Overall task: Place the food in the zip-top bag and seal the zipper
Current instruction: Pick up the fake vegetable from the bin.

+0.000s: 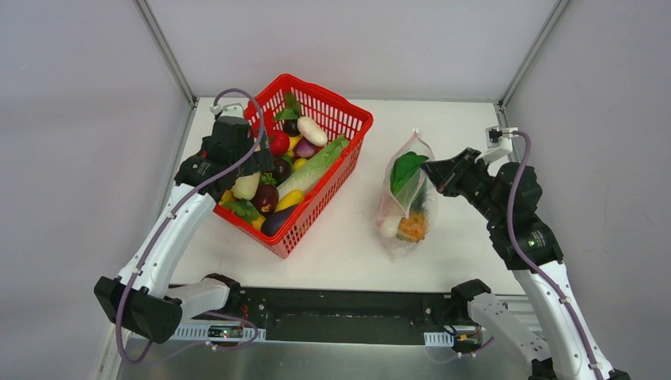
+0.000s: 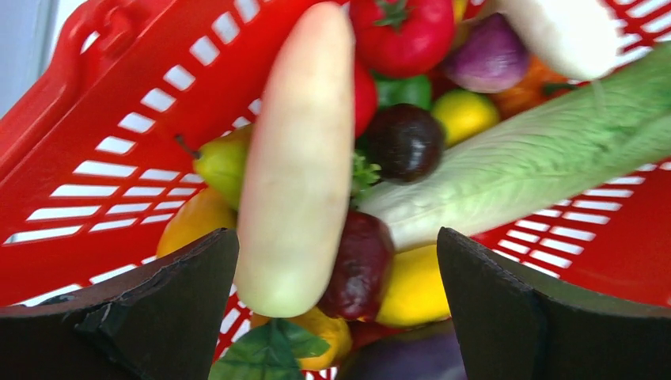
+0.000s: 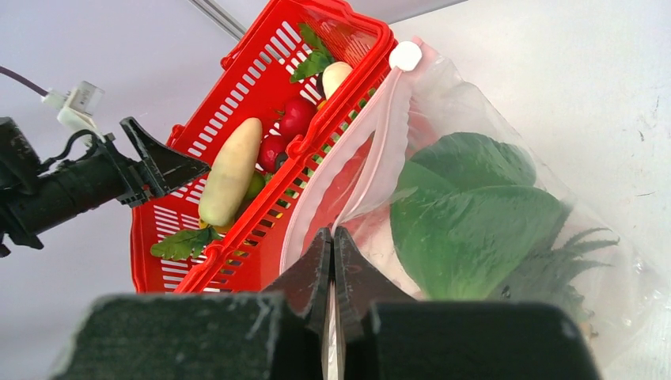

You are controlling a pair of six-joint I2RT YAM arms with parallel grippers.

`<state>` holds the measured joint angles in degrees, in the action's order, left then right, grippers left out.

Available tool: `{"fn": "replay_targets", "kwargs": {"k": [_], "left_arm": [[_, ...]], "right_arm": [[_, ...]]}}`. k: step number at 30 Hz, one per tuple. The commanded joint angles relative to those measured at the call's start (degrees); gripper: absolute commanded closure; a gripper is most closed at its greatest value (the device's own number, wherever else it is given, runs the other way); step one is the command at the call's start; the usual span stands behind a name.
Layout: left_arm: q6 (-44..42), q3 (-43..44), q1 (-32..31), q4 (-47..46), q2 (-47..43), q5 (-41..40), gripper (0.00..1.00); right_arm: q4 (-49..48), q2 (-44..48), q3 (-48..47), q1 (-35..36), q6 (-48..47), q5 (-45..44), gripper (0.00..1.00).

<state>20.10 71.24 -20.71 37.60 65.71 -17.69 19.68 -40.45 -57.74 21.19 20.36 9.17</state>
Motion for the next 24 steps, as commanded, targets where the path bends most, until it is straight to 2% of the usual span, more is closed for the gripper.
{"fn": "replay_targets", "kwargs": {"k": [1, 4, 7, 12, 18, 24], "left_arm": [[-1.4, -2.7, 4.1, 1.0, -0.2, -2.2, 0.01], [-1.4, -3.3, 5.8, 1.7, 0.7, -0.7, 0.02], [-0.8, -4.1, 6.3, 0.4, 0.6, 0.6, 0.07], [-1.1, -3.6, 6.3, -9.3, -1.1, 9.6, 0.05], [-0.3, 6.6, 6.3, -11.3, 11.2, 15.0, 0.12], [0.5, 14.5, 6.2, -12.1, 25.3, 14.5, 0.10]], "right_arm": [[-4.7, 0.6, -0.5, -0.1, 0.4, -0.4, 1.00], [-4.8, 0.5, -0.5, 0.0, 0.5, 0.0, 1.00], [-4.9, 0.4, -0.3, -0.1, 0.5, 0.0, 1.00], [-4.9, 0.5, -0.2, -0.1, 0.3, -0.1, 1.00], [-5.8, -0.4, 0.0, 0.0, 0.5, 0.4, 1.00], [-6.2, -1.5, 0.0, 0.0, 0.9, 1.0, 1.00]]}}
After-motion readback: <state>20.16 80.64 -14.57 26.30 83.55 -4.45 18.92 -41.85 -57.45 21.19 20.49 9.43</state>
